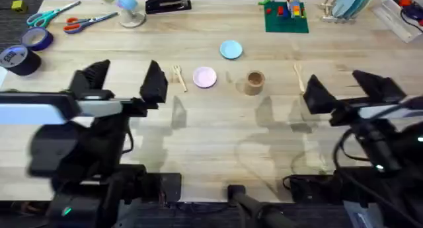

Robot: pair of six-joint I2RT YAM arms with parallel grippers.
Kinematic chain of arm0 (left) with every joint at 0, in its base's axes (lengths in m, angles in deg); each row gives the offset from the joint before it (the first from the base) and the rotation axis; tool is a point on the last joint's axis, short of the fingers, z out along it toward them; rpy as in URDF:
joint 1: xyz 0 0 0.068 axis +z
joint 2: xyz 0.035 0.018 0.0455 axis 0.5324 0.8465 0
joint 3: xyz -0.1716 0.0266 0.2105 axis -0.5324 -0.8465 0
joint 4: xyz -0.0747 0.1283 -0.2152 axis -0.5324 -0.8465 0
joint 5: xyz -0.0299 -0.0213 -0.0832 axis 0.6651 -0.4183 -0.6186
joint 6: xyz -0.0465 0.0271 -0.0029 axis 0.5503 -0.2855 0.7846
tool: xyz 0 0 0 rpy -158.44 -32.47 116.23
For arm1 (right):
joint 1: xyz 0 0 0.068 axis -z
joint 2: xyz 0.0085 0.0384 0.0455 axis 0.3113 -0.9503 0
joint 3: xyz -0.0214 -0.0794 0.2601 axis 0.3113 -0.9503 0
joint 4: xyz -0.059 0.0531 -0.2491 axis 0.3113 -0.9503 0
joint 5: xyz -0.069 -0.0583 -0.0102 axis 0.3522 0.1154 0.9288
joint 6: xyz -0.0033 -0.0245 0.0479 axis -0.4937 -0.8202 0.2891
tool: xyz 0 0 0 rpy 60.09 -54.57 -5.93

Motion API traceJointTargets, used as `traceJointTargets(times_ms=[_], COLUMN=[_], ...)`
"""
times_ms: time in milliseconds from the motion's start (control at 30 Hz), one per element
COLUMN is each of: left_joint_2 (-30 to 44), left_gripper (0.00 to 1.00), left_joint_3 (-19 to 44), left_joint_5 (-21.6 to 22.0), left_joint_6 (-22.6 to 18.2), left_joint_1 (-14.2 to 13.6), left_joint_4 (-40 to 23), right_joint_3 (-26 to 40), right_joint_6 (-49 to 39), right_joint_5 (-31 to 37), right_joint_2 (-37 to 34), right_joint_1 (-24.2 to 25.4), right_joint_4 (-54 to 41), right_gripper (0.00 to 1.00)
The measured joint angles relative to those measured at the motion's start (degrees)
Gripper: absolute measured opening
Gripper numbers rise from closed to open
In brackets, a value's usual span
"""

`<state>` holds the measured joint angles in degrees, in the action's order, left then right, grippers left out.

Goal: Pick up a utensil and set it on the pink plate, then put the other utensil in the container.

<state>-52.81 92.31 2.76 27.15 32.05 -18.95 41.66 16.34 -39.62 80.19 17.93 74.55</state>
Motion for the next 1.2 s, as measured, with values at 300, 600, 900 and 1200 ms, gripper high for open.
traceJointTargets(times_ms=[300, 600, 900, 1200], left_joint_2=[6.1, 23.7, 44.9, 64.0], left_gripper=[0.992, 0.993, 0.993, 0.993], left_joint_3=[25.8, 49.5, 70.2, 85.0], left_joint_5=[0.0, 0.0, -0.8, -2.4], left_joint_6=[1.1, 2.6, 2.6, 2.8], left_joint_1=[0.0, 0.0, 0.0, 0.0], left_joint_4=[-26.0, -44.2, -59.7, -74.6], right_joint_3=[26.3, 47.4, 64.2, 74.4], right_joint_6=[0.5, 0.5, 0.5, 0.5], right_joint_5=[-0.1, -0.2, -0.4, -0.4], right_joint_2=[-10.4, -31.0, -49.9, -61.2], right_joint_1=[0.0, 0.0, 0.0, 0.0], right_joint_4=[-21.5, -37.8, -51.7, -61.2], right_gripper=[0.995, 0.995, 0.995, 0.995])
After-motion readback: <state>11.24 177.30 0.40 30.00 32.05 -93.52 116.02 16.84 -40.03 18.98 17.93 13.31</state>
